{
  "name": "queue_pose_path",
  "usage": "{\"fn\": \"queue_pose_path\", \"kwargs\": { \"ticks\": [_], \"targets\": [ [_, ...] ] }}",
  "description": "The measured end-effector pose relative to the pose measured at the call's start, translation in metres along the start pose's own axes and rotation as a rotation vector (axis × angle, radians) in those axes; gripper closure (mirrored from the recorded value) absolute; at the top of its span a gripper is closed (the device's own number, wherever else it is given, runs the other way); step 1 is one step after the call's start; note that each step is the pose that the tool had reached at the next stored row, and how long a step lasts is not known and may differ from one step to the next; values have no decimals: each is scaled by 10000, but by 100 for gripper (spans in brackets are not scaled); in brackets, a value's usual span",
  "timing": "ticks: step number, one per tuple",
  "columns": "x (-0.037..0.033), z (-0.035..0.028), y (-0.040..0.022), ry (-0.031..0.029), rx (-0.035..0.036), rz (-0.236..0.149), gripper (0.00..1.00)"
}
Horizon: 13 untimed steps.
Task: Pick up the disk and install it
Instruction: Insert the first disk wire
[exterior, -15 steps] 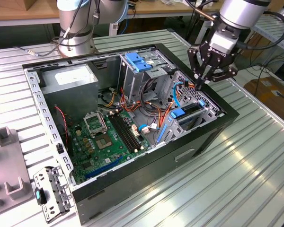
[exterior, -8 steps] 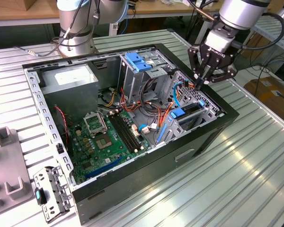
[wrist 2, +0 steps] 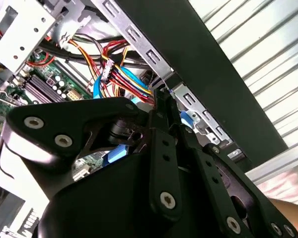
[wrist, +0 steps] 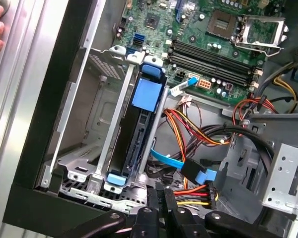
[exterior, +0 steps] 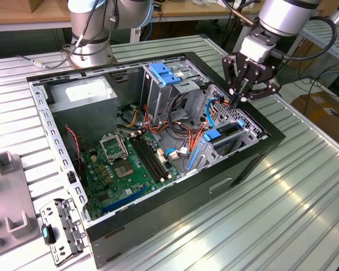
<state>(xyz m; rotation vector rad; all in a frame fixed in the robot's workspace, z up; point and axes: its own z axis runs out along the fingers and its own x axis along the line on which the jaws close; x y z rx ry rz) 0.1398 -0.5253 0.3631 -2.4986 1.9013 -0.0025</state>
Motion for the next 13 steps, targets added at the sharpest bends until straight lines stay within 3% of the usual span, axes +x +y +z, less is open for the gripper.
{"fn": "queue_pose_path", "kwargs": {
  "ticks": [5,8,11,13],
  "targets": [
    [-1,12,0,2,0,957,84],
    [-1,27,4,18,-3,1232,84],
    [-14,38,50,20,-4,1280,84],
    [-16,47,57,21,-4,1701,84]
  ]
}}
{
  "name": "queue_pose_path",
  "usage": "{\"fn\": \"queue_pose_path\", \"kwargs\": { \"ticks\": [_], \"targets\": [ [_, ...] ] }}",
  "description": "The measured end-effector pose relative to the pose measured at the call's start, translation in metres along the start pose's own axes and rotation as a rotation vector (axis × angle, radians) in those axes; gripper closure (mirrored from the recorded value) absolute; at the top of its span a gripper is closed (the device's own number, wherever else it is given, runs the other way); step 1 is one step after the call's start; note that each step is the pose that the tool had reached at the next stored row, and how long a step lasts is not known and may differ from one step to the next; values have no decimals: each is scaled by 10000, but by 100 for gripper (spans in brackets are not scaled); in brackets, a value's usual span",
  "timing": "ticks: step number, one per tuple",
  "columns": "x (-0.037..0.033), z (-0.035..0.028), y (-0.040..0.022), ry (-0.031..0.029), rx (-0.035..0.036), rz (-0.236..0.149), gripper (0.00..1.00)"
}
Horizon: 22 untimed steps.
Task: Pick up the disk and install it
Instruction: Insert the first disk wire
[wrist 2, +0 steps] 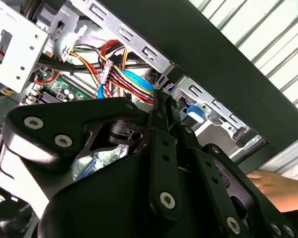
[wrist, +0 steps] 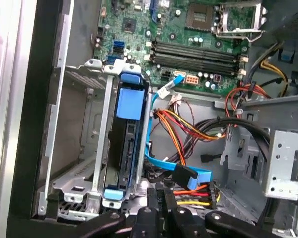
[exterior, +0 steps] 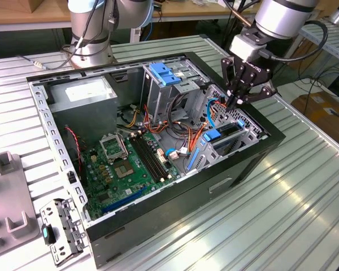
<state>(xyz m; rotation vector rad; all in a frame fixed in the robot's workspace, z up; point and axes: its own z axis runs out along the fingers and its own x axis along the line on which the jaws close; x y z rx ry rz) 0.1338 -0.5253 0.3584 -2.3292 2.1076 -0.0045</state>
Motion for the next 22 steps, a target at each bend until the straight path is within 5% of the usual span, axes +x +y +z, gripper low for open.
{"fn": "queue_pose_path", "kwargs": {
  "ticks": [6,17,22],
  "targets": [
    [0,22,0,4,-2,1182,84],
    [6,26,1,0,-3,1228,84],
    [87,25,17,2,-2,1229,84]
  ]
}}
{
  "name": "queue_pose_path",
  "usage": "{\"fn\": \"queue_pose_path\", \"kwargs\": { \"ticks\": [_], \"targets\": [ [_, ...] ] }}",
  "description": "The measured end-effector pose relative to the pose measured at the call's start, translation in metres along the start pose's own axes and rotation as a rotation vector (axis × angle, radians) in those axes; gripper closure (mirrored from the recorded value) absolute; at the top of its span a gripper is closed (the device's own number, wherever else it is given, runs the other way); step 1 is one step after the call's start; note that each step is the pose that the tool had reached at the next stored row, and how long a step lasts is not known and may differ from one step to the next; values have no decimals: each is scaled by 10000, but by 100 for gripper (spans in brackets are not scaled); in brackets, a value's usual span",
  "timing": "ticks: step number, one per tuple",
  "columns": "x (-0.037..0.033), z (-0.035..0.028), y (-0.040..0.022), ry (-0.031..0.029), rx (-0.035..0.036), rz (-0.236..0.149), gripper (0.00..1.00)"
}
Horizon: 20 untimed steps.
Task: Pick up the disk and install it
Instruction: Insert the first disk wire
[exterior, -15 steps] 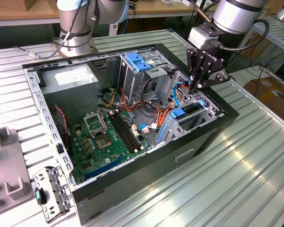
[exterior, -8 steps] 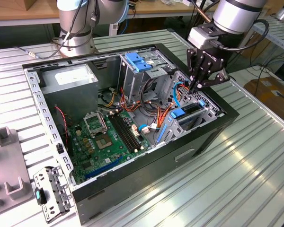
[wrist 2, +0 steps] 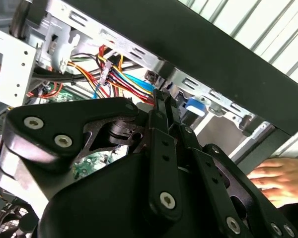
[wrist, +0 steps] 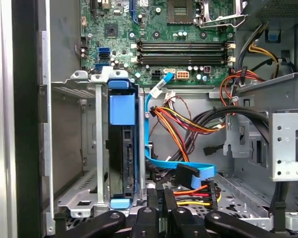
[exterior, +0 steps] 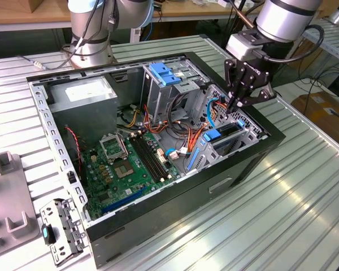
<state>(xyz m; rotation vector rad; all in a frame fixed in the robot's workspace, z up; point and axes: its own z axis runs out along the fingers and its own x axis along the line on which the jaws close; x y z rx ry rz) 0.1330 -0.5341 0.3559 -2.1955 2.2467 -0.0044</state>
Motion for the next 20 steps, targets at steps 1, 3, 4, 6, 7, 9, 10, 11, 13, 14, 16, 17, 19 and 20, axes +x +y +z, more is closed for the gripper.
{"fn": "queue_pose_path", "kwargs": {
  "ticks": [1,3,4,6,7,9,10,11,13,14,16,17,19,20],
  "targets": [
    [17,0,6,0,0,0,84],
    [20,0,45,-10,7,-2,84],
    [21,0,58,-11,34,0,84],
    [26,0,64,-11,67,3,84],
    [29,0,65,-11,69,12,84],
    [47,1,71,-13,72,25,84],
    [67,1,75,-12,73,25,84],
    [90,2,81,-13,74,24,84],
    [136,1,115,-11,80,24,84],
    [151,2,134,-11,82,23,84],
    [165,12,150,-14,83,24,84],
    [180,19,150,-13,83,25,84],
    [193,30,151,-15,83,30,84],
    [193,40,153,-13,83,28,84]
  ]
}}
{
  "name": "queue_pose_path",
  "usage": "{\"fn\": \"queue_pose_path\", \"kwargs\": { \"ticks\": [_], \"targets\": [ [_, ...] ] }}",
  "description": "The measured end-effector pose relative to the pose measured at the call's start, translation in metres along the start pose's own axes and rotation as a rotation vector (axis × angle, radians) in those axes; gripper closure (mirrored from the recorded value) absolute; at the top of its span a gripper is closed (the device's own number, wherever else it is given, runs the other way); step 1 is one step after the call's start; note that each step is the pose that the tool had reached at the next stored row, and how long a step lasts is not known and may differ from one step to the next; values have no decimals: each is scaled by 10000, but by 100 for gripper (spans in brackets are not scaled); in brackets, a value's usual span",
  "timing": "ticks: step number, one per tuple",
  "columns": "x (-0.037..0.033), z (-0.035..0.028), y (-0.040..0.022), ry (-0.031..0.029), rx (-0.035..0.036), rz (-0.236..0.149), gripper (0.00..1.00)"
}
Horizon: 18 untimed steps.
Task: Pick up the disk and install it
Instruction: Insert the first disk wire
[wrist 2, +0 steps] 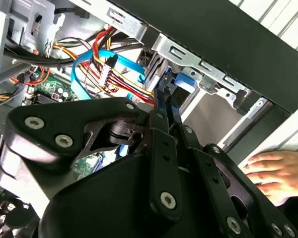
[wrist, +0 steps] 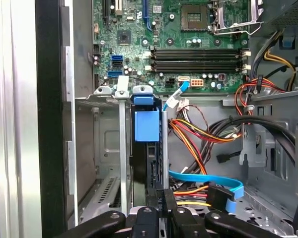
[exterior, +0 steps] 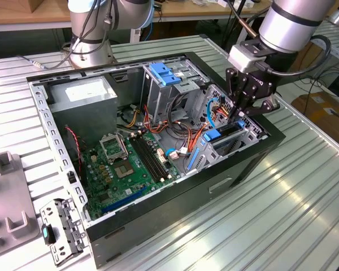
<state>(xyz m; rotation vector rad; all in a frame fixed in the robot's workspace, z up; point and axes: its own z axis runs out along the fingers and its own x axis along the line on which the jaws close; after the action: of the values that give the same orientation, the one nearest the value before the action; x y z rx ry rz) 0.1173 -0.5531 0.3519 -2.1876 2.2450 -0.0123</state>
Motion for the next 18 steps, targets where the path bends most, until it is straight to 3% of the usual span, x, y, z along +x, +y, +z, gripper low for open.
{"fn": "queue_pose_path", "kwargs": {
  "ticks": [18],
  "targets": [
    [11,65,21,1,0,1,84]
  ]
}}
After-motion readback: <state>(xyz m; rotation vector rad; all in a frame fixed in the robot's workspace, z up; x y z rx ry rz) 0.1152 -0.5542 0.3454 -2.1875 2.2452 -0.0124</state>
